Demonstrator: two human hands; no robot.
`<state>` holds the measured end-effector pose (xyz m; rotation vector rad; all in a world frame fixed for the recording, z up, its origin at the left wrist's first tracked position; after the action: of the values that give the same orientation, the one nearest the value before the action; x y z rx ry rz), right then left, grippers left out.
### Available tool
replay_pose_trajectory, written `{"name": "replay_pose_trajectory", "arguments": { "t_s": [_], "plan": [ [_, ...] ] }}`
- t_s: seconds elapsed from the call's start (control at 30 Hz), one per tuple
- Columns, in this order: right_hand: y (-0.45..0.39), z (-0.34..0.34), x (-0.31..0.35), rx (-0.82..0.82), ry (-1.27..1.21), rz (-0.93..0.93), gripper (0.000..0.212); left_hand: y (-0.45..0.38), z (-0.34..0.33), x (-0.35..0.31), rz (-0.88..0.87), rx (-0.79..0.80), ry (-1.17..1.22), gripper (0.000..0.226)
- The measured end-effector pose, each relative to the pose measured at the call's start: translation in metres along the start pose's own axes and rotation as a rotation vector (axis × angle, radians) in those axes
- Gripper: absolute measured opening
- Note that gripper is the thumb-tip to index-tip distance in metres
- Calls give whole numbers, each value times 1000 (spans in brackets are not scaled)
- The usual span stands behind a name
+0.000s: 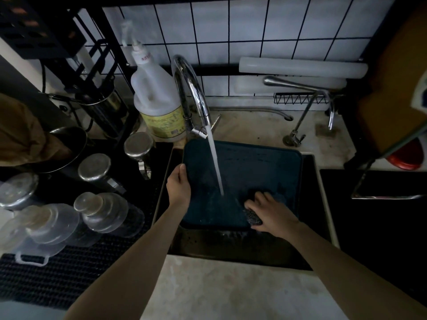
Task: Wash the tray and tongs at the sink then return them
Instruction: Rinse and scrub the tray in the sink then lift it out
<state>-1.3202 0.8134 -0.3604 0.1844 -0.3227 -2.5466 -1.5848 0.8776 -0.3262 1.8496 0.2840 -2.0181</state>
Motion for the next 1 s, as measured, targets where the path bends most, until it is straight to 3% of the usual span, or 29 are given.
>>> {"name": "replay_pose_trajectory", "arguments": {
  "t_s": [0.2, 0.4, 0.47, 0.73, 0.87, 1.0],
  "plan": [
    [19, -30, -28, 131, 80, -62, 60, 5, 14, 1, -17, -39, -20, 41],
    [32, -40, -65, 201, 106, -272, 69, 5, 24, 10, 32, -54, -17, 48],
    [29, -30, -71, 145, 72, -325, 67, 6, 28, 15, 46, -71, -23, 50],
    [-6, 59, -86, -343, -142, -454, 59, 17, 35, 14, 6, -46, -104, 36],
    [-38, 96, -94, -452, -264, -452, 68, 18, 37, 27, 76, -68, -78, 45],
    [-75, 110, -109, -450, -377, -497, 68, 18, 43, 35, 111, -99, -74, 51]
  ]
}}
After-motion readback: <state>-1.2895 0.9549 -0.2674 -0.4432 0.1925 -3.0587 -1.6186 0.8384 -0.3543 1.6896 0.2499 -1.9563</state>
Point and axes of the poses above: each hand's wrist, its own y-axis away from the middle knuckle, its own z-axis out of the back of the hand, x = y × z, the point moved 10 cm from there along -y, towards the middle knuckle, and after that the axes turned 14 degrees about y, right-handed, at the moved point
